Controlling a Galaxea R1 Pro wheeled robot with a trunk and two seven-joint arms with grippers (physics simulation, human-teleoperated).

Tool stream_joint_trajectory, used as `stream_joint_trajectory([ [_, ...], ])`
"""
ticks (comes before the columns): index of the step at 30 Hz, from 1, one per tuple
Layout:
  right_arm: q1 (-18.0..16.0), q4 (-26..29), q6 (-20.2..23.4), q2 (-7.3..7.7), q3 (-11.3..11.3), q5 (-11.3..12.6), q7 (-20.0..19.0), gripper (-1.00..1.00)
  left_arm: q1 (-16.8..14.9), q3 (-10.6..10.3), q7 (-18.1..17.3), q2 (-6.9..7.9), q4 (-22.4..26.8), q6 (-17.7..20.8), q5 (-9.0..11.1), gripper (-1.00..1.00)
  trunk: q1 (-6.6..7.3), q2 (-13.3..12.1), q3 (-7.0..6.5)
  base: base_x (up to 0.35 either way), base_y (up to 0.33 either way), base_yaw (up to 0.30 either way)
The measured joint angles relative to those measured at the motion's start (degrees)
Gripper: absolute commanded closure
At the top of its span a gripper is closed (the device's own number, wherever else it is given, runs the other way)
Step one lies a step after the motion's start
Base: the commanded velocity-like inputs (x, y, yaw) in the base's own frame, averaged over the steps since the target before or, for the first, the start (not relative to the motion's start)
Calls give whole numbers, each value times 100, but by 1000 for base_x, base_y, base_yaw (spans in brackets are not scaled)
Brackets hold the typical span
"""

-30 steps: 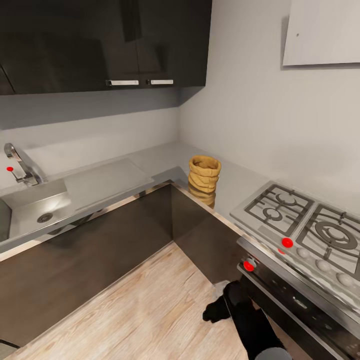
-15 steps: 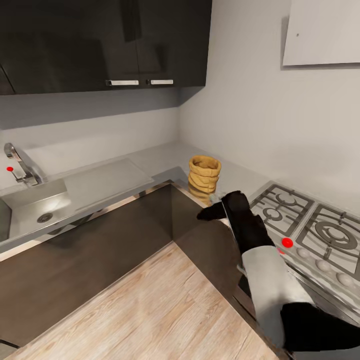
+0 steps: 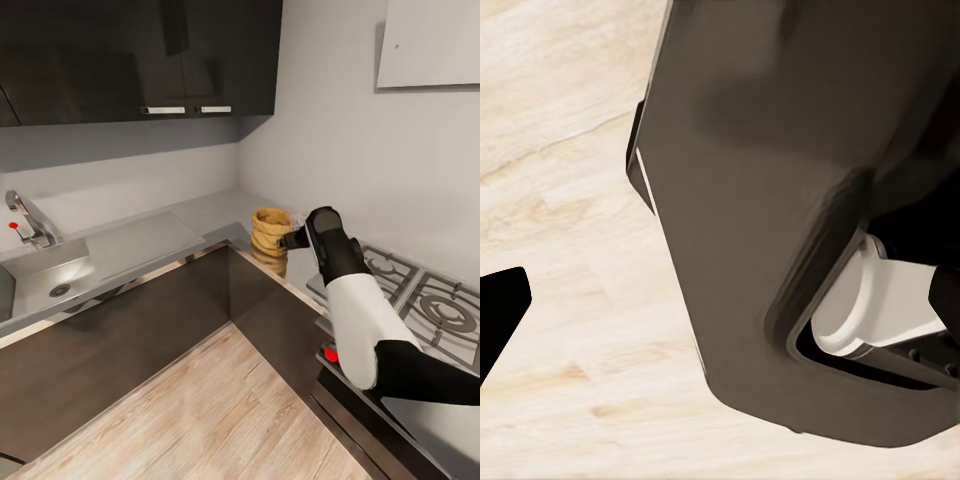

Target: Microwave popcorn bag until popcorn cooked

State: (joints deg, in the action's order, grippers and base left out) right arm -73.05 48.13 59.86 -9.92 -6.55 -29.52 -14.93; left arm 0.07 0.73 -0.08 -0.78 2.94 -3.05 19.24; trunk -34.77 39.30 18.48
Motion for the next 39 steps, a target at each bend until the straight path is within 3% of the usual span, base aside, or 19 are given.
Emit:
stream_joint_trajectory([
  [3, -5, 31, 1, -1, -162, 7, 432, -100, -1, 1, 0, 0, 0, 0, 6, -100, 0, 0, 0, 0, 0, 0],
  [6, 1, 58, 1, -1, -195, 19, 557, -100, -2, 21, 11, -5, 0, 4, 28, -100, 0, 0, 0, 0, 0, 0],
  [12, -9, 107, 1, -1, -240, 28, 529, -100, 0, 33, 24, -8, -1, 8, 32, -100, 0, 0, 0, 0, 0, 0],
  [16, -11, 174, 1, -1, -493, 22, 529, -100, 0, 33, 23, -8, -1, 8, 32, -100, 0, 0, 0, 0, 0, 0],
  [19, -10, 586, 1, -1, -521, 21, 523, -100, 1, 33, 21, -8, -1, 9, 29, -100, 0, 1, 0, 0, 0, 0],
  [20, -11, 997, -1, -1, -523, 6, 522, -100, 1, 27, 5, -9, -1, 15, 23, -100, 1, 1, -1, 0, 0, 0],
  [23, -7, 1216, 0, -1, -530, 22, 532, -100, -3, 25, 0, -9, 0, 17, 22, -100, 0, 0, 0, 0, 0, 0],
  [32, -3, 1337, 0, -1, -678, 15, 581, -100, -2, -5, 12, -9, -7, 18, -11, -100, 1, 0, 0, 27, 0, 0],
  [39, -4, 1298, 0, -1, -682, 1, 591, -100, 1, -38, 0, -5, -9, 28, -34, -100, 3, 1, 0, 280, 0, 0],
])
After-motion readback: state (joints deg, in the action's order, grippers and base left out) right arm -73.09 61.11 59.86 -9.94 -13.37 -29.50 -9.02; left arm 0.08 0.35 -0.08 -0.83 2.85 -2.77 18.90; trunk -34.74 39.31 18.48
